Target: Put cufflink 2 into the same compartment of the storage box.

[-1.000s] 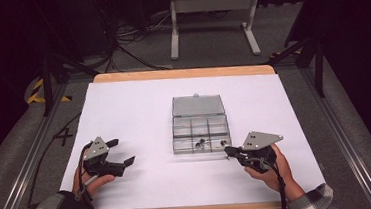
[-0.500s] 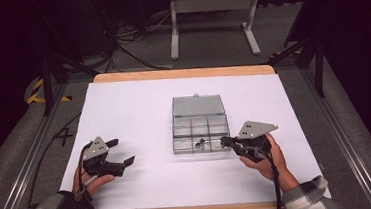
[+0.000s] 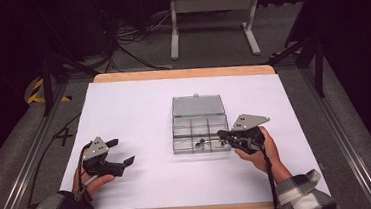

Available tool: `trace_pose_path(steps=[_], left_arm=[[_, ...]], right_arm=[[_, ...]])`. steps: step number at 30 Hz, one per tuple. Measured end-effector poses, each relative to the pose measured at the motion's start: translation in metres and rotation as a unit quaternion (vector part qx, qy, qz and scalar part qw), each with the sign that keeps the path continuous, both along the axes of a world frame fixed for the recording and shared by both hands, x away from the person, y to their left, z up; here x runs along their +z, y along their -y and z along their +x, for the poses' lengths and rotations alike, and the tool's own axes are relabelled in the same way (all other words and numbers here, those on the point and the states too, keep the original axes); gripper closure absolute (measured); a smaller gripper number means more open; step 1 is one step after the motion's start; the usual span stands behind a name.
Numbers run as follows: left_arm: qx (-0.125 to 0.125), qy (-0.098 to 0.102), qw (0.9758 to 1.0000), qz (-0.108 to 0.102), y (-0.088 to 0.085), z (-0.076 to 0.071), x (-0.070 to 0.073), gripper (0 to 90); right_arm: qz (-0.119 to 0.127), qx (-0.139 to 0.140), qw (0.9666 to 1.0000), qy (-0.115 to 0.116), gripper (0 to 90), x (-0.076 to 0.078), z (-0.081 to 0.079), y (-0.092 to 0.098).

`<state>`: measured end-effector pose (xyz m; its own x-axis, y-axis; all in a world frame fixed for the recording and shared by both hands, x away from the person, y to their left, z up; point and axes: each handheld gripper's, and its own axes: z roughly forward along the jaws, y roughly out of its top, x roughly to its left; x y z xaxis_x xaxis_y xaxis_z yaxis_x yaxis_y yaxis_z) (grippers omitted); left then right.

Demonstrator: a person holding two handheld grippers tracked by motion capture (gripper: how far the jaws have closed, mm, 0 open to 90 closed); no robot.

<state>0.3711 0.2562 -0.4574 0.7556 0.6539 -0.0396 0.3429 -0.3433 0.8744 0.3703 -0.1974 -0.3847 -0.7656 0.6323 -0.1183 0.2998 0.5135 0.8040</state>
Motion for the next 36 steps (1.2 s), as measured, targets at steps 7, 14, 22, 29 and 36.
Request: trace_pose_path(steps=[7, 14, 22, 29, 36], left_arm=[[0.000, 0.001, 1.0000, -0.003, -0.001, 0.000, 0.000, 10.0], [0.000, 0.003, 1.0000, -0.006, -0.002, 0.000, 0.000, 9.9], [0.000, 0.001, 1.0000, -0.010, -0.003, 0.000, 0.000, 9.9], [-0.001, 0.003, 1.0000, -0.009, -0.003, -0.001, 0.001, 9.6], [-0.002, 0.005, 0.9999, -0.010, -0.003, -0.001, 0.001, 9.1]], right_arm=[[-0.004, -0.003, 1.0000, -0.003, 89.0, -0.004, 0.007, -0.002], [-0.006, -0.006, 1.0000, -0.005, 89.0, -0.006, 0.010, -0.003], [-0.012, -0.012, 0.9998, -0.008, 89.0, -0.009, 0.014, -0.001], [-0.013, -0.013, 0.9998, -0.010, 89.0, -0.011, 0.016, -0.001], [-0.013, -0.014, 0.9997, -0.015, 89.0, -0.014, 0.018, -0.001]])
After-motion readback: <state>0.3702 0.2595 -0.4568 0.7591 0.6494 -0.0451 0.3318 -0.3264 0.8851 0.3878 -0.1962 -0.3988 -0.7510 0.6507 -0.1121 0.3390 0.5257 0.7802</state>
